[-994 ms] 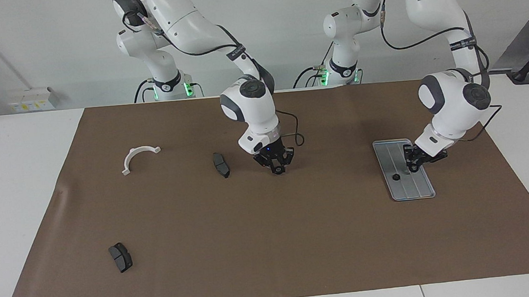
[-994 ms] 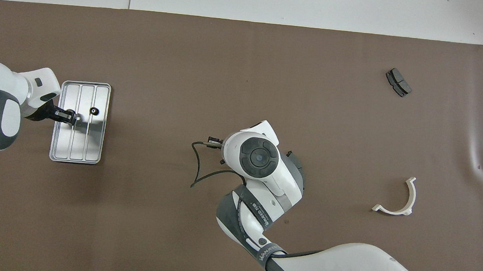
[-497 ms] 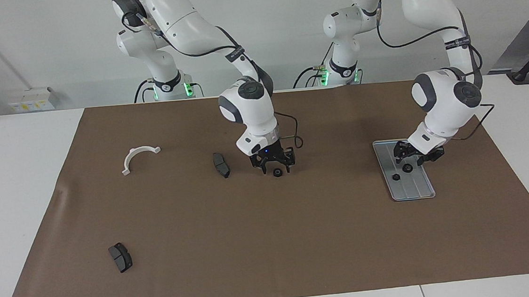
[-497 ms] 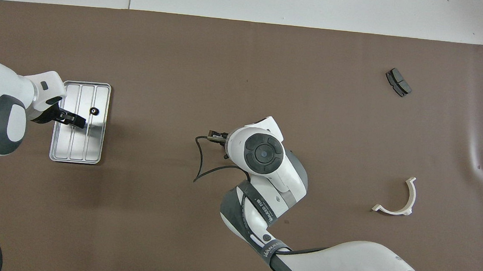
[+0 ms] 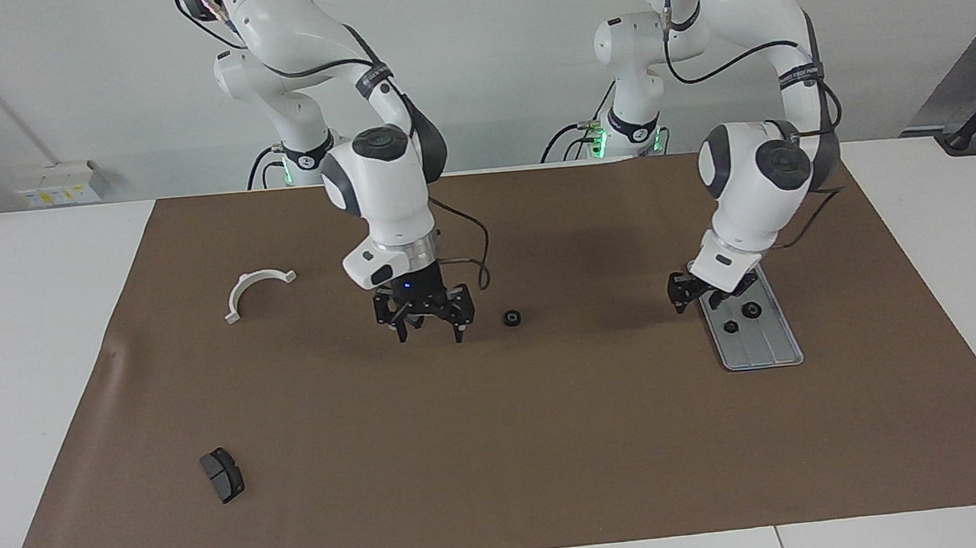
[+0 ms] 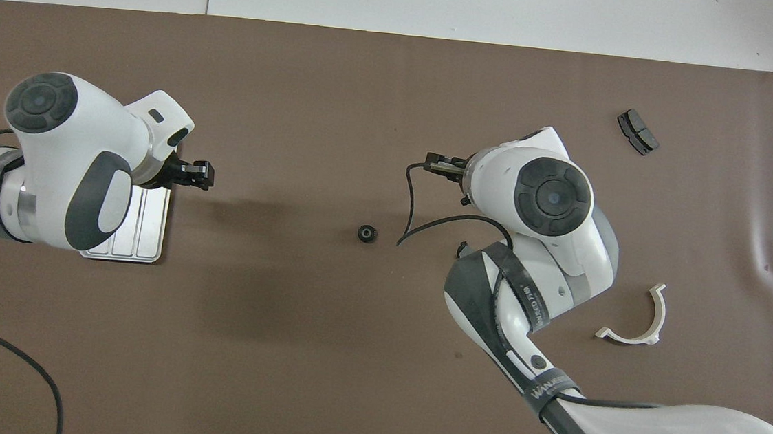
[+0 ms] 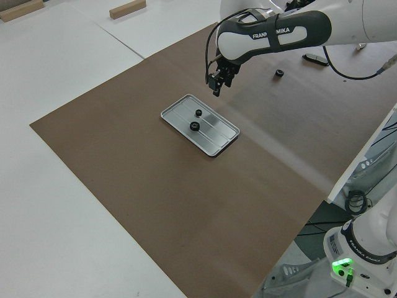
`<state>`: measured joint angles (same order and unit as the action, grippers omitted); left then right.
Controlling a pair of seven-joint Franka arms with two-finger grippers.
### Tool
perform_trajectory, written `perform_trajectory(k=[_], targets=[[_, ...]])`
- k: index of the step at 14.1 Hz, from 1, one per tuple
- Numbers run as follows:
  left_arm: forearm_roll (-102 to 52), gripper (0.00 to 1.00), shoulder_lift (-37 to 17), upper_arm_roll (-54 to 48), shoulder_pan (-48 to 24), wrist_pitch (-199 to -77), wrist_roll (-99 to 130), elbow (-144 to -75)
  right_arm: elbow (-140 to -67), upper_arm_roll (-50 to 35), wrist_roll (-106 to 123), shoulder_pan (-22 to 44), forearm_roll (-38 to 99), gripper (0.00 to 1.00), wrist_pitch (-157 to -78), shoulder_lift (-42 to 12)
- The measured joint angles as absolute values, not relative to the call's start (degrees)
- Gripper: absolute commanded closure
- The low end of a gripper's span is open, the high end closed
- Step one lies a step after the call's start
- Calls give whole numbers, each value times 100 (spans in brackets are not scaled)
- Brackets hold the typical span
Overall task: Pick bearing gear from pile to tray
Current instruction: 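Set the third bearing at center while the left gripper returns, then grasp the third bearing with the left gripper while the right gripper withdraws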
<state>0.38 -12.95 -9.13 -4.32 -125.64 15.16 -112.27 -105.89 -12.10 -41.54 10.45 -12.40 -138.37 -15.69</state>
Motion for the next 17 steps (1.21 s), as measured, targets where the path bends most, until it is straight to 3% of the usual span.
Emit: perform_trajectory(k=[9, 12, 17], targets=[[37, 42, -1355, -930, -2127, -13520, 4565, -11235, -10280, -1210, -2848, 10, -1177, 0, -12513, -785], [37, 44, -1624, -923, -2590, -13811, 5101, -11184, -10224, -950, -2352, -9, -805, 0, -11831, -358], [37, 46, -2225, -908, -2928, -13527, 5437, -10493, -9796, -75, -1122, 41, -348, 0, -10531, 59]])
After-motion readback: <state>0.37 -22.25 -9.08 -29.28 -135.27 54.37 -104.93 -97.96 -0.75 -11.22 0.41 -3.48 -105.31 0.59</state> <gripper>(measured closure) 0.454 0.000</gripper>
